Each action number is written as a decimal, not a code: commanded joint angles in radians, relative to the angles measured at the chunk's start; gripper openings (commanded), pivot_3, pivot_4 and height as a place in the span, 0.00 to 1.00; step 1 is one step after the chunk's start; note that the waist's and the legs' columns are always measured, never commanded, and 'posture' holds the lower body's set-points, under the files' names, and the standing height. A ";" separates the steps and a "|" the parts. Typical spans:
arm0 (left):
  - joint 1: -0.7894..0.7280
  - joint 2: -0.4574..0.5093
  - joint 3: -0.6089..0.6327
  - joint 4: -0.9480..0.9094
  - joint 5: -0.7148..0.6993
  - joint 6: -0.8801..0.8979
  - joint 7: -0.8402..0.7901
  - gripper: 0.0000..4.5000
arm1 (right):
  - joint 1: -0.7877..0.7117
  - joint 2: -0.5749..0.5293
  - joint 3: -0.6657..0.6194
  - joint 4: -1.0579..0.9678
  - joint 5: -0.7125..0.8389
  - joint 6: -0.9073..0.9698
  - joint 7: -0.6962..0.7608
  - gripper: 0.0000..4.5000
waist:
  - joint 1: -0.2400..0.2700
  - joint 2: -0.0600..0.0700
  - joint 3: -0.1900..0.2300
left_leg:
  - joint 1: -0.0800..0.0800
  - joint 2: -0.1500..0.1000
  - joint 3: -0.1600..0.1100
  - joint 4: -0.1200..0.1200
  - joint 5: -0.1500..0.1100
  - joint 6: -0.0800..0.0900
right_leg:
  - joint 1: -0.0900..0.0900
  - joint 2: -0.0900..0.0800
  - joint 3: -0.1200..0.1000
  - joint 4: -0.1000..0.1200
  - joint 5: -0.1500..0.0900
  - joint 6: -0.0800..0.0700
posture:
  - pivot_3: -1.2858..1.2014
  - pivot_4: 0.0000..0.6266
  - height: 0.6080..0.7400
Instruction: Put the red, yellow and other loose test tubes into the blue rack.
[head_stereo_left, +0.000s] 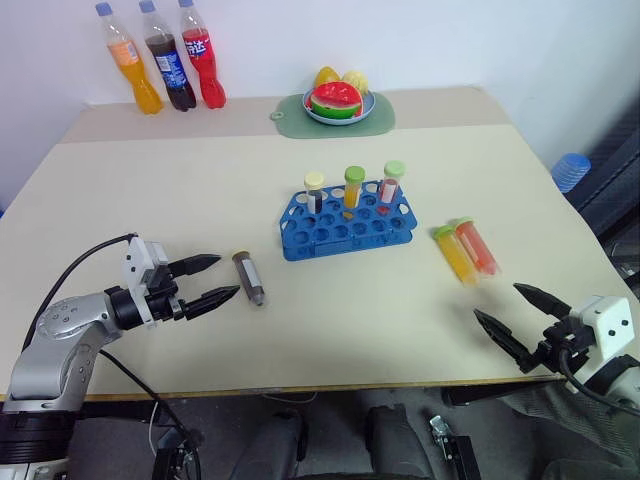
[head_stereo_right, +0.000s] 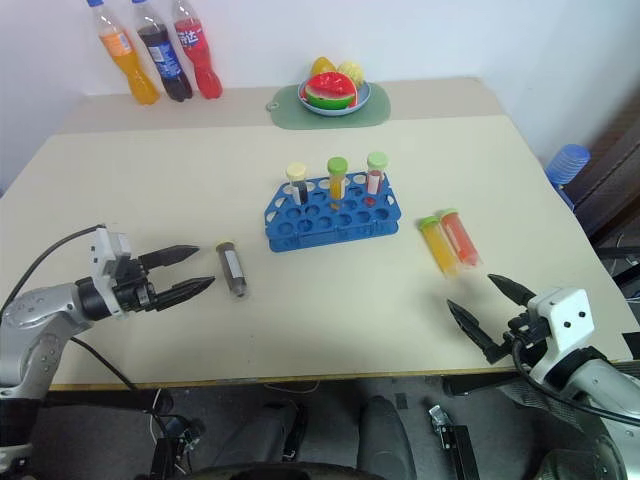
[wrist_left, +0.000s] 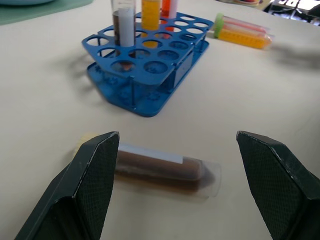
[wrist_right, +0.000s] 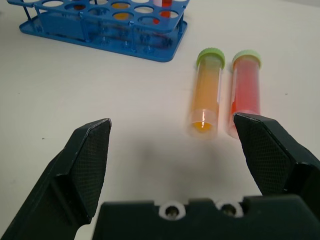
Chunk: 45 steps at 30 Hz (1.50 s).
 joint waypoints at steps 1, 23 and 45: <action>-0.021 0.023 0.006 0.003 0.023 -0.017 -0.019 0.86 | -0.012 -0.014 -0.027 -0.028 0.006 -0.002 0.010 0.96 | 0.000 0.000 0.000 | 0.000 0.000 0.000 0.000 0.000 0.000 | 0.000 0.000 0.000 0.000 0.000 0.000 | 0.52 0.24 1.00; -0.193 -0.182 -0.182 -0.110 0.027 0.021 0.051 0.86 | -0.829 -0.293 0.236 0.457 -0.031 0.647 -0.066 0.96 | -0.004 -0.001 0.001 | -0.002 0.000 0.002 0.000 0.000 0.000 | -0.003 -0.001 0.000 0.000 0.001 -0.001 | 0.52 0.24 1.00; -0.036 -0.170 -0.146 -0.291 -0.014 0.094 0.155 0.86 | -1.418 -0.175 0.724 1.309 -0.404 0.491 0.280 0.96 | -0.011 -0.001 0.002 | -0.007 0.000 0.004 0.001 0.001 -0.002 | -0.008 -0.002 -0.001 -0.001 0.001 -0.001 | 0.52 0.24 1.00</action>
